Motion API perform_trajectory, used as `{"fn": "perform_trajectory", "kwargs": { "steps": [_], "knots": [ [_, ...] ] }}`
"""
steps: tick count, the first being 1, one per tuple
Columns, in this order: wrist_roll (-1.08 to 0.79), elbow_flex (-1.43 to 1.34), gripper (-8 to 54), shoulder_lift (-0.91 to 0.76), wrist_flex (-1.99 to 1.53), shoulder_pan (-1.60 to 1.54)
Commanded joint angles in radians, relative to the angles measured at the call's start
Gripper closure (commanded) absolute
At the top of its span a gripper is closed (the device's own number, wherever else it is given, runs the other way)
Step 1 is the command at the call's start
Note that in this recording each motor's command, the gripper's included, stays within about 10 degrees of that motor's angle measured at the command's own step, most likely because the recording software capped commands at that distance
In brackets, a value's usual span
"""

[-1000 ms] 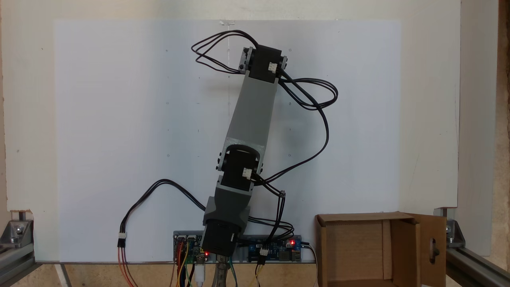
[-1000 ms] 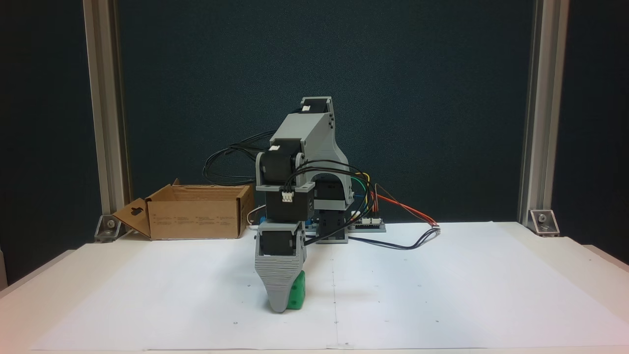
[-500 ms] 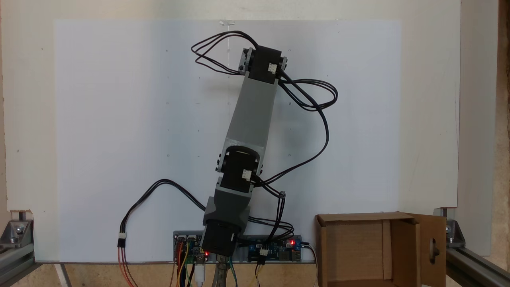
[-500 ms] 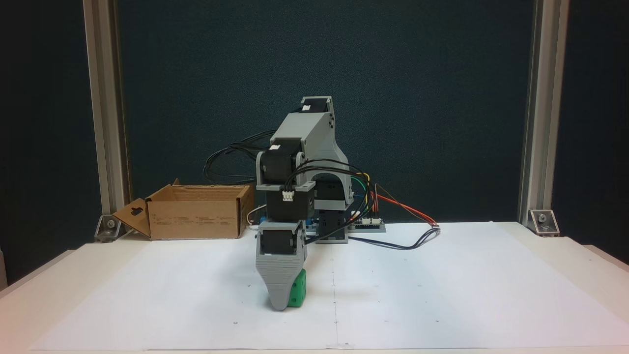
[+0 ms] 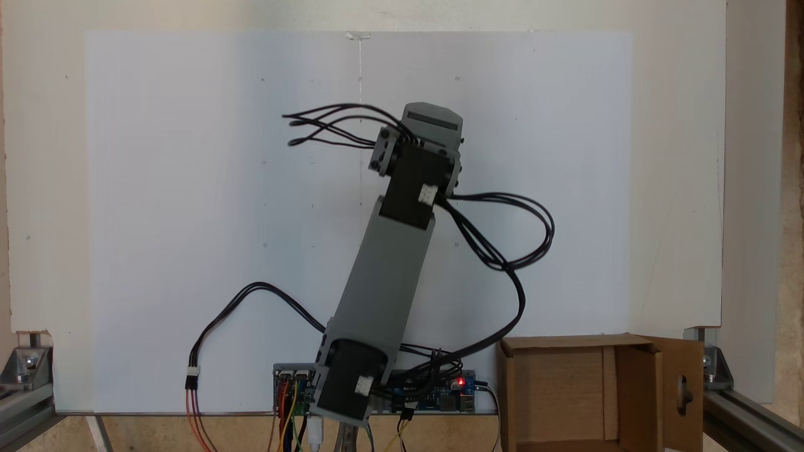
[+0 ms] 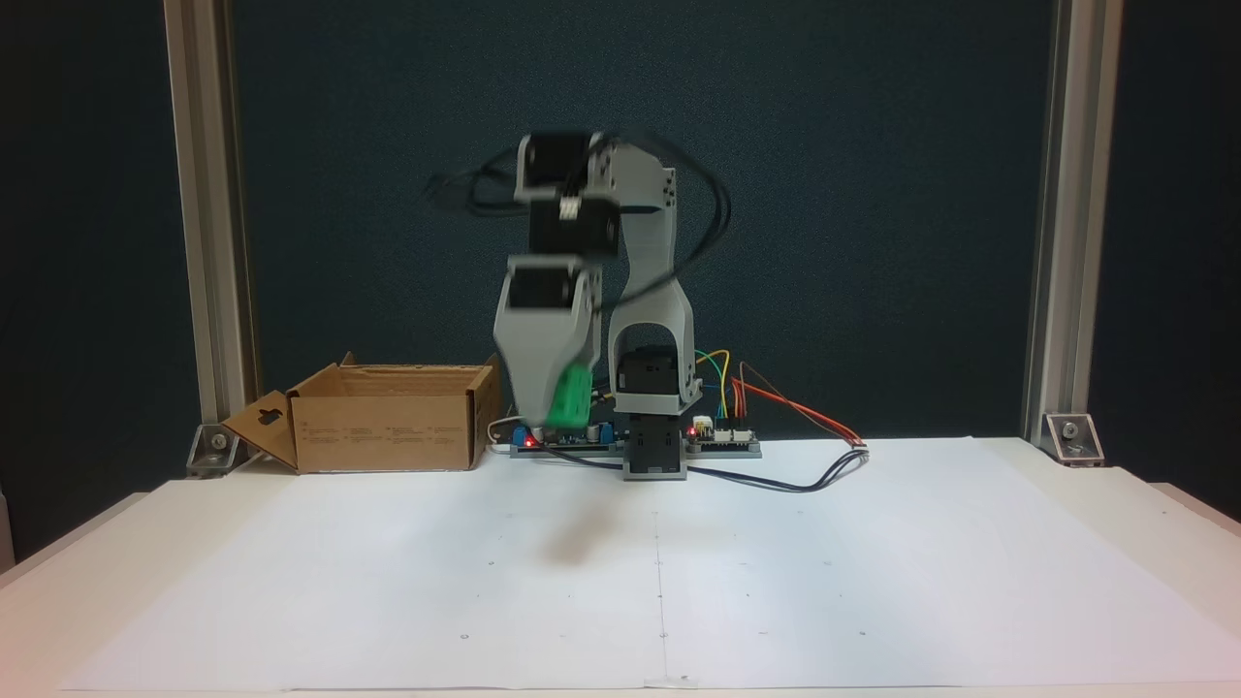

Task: Grasp a green dice and put it in the bin.

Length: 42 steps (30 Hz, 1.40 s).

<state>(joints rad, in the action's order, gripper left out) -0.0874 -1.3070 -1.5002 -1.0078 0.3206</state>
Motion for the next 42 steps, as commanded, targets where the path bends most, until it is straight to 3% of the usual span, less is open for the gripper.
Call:
{"fn": "perform_trajectory", "kwargs": {
  "steps": [1,11,21,34,42],
  "knots": [
    [0.040,0.026,33.3,-0.094,-0.023,0.017],
    [0.020,0.029,33.3,-0.207,-0.046,0.360],
    [-0.236,0.029,33.3,-0.213,-0.035,1.019],
    [-0.416,0.207,33.3,0.270,0.190,1.439],
    [-0.434,0.221,33.3,0.330,0.178,1.528]
  ]
}}
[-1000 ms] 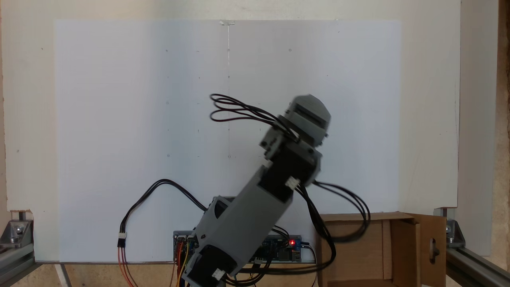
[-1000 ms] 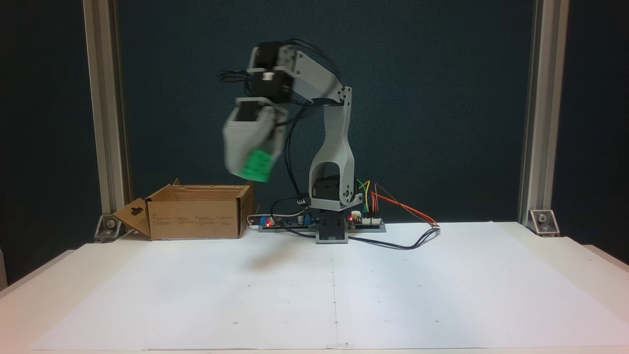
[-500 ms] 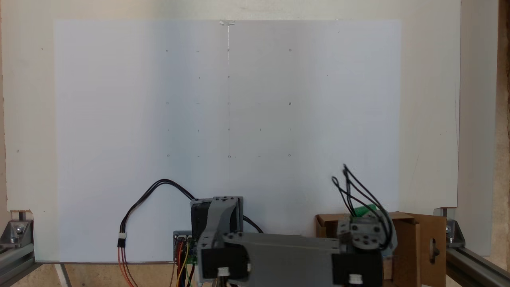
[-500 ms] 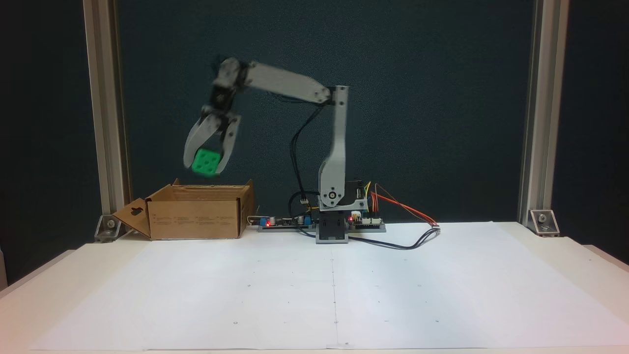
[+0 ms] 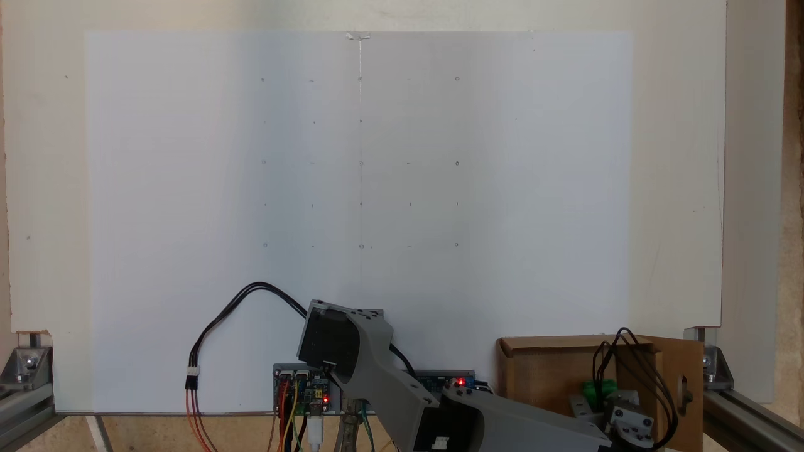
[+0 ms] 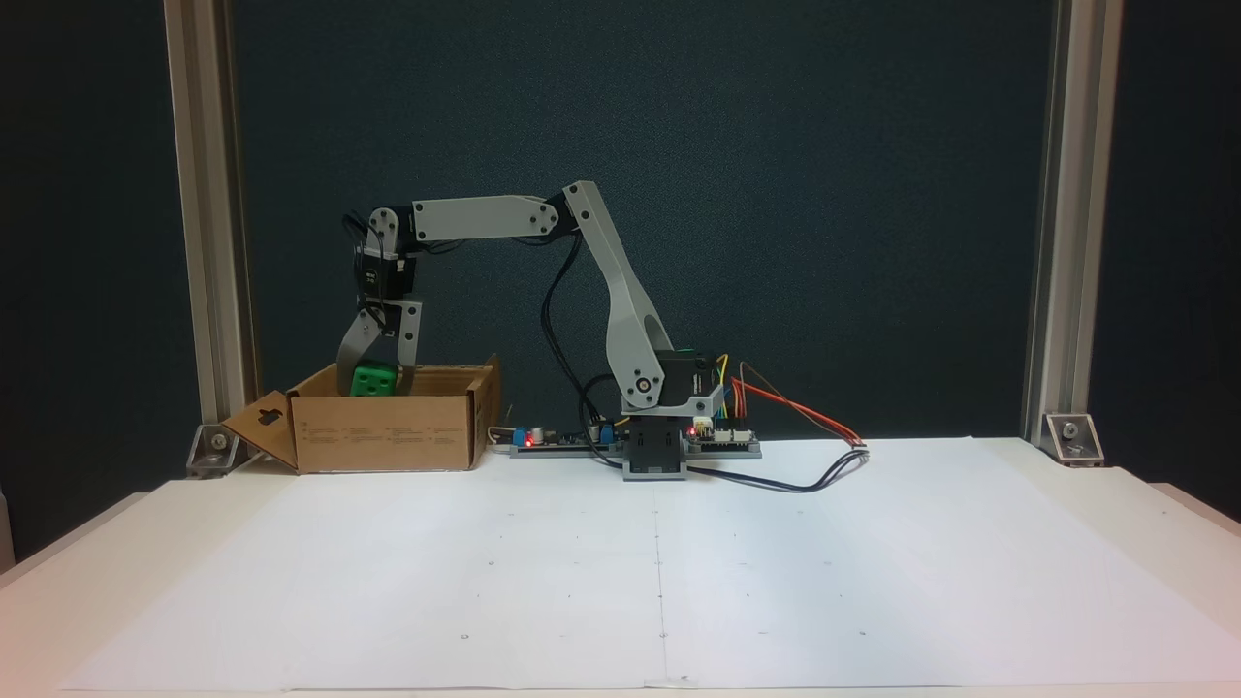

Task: Grasp a green dice and put it in the bin.

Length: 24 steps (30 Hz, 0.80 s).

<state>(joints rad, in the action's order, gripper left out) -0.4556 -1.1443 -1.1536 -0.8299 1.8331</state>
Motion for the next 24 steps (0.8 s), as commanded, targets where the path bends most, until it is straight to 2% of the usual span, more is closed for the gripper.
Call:
{"fn": "perform_trajectory", "kwargs": {
  "steps": [1,14,17,18,20,24],
  "knots": [
    [-0.066,0.058,33.3,-0.018,0.003,0.021],
    [-0.066,0.057,33.3,-0.018,-0.003,0.061],
    [-0.064,0.057,12.7,-0.015,-0.005,0.063],
    [-0.064,0.057,10.5,-0.012,-0.005,0.063],
    [-0.063,0.057,2.2,-0.012,-0.002,0.063],
    [-0.051,0.058,1.7,-0.034,0.028,0.054]
  ]
}}
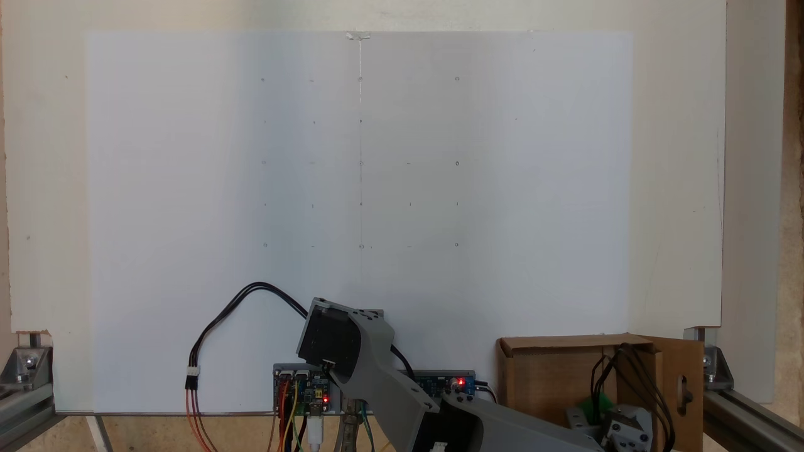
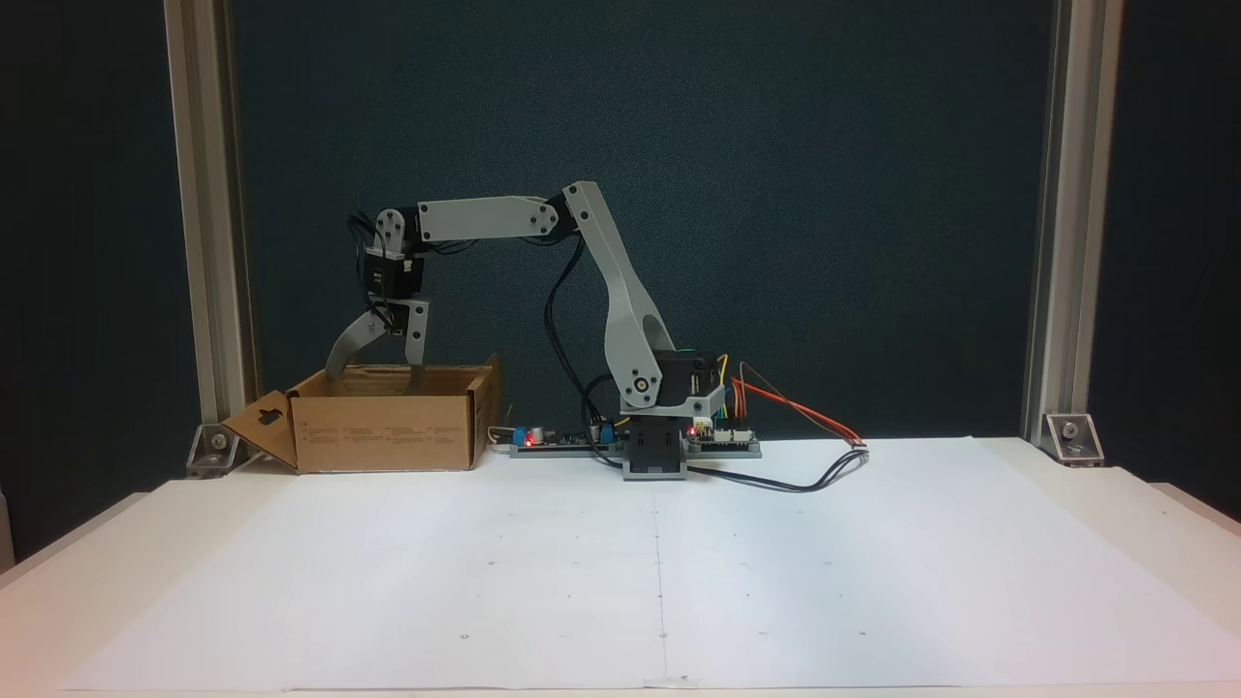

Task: Grasp a green dice and put it in the bin.

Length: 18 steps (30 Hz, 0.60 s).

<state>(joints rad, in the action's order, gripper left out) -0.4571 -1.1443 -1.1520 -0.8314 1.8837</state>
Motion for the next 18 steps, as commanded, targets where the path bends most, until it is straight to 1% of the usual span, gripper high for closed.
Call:
{"fn": "perform_trajectory", "kwargs": {
  "steps": [1,5,12,18],
  "knots": [
    [-0.032,0.061,1.7,-0.058,0.037,-0.006],
    [0.109,0.066,2.3,-0.201,0.081,-0.074],
    [0.299,0.066,2.5,-0.440,0.049,-0.379],
    [0.322,0.061,1.9,-0.520,0.049,-0.807]
  ]
}}
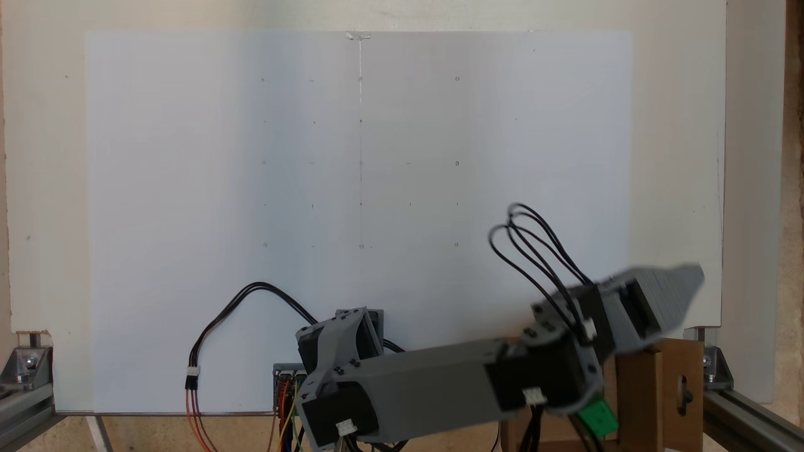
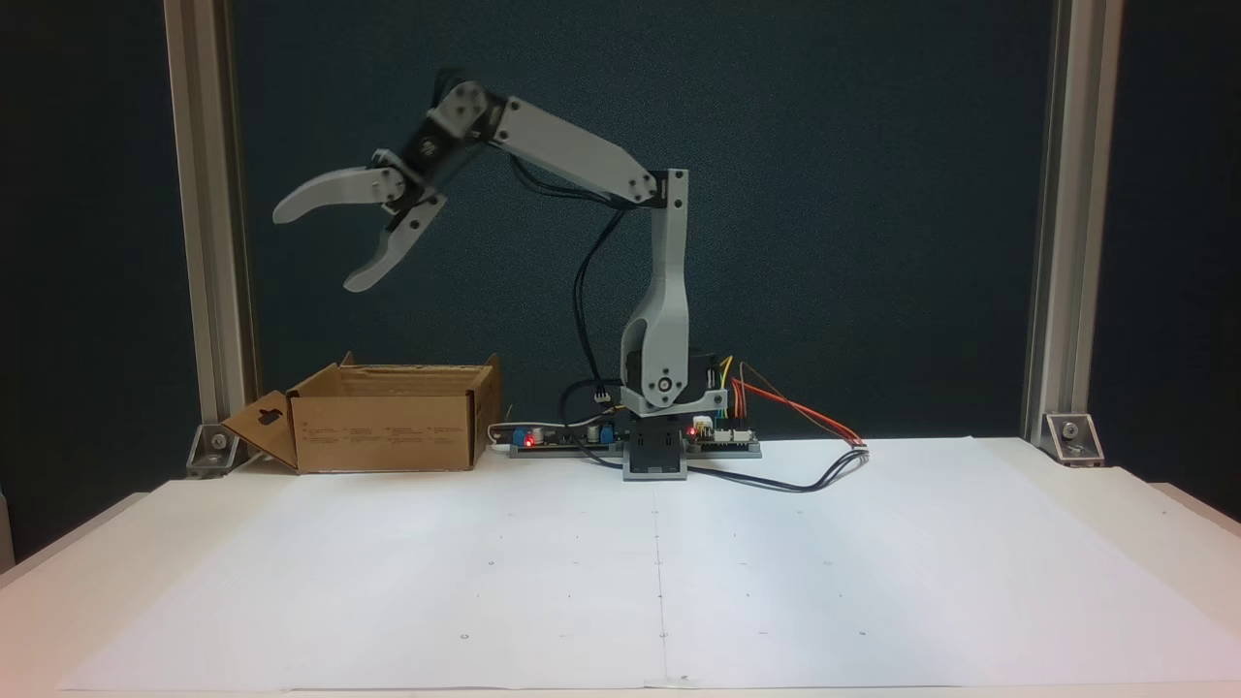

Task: Grasp a green dice and put it in the bin.

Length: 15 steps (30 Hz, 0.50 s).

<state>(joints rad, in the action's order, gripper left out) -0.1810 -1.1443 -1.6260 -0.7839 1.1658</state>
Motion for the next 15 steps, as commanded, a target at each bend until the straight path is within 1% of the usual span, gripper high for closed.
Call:
{"fn": "perform_trajectory", "kwargs": {
  "steps": [1,6,10,13,15],
  "knots": [
    [0.046,0.061,1.9,-0.054,0.002,-0.159],
    [0.049,0.052,1.8,-0.060,0.003,-0.521],
    [0.091,-0.012,1.2,-0.074,0.008,-0.807],
    [0.091,-0.126,1.1,-0.112,0.086,-0.960],
    [0.091,-0.262,1.3,-0.167,0.206,-1.039]
  ]
}}
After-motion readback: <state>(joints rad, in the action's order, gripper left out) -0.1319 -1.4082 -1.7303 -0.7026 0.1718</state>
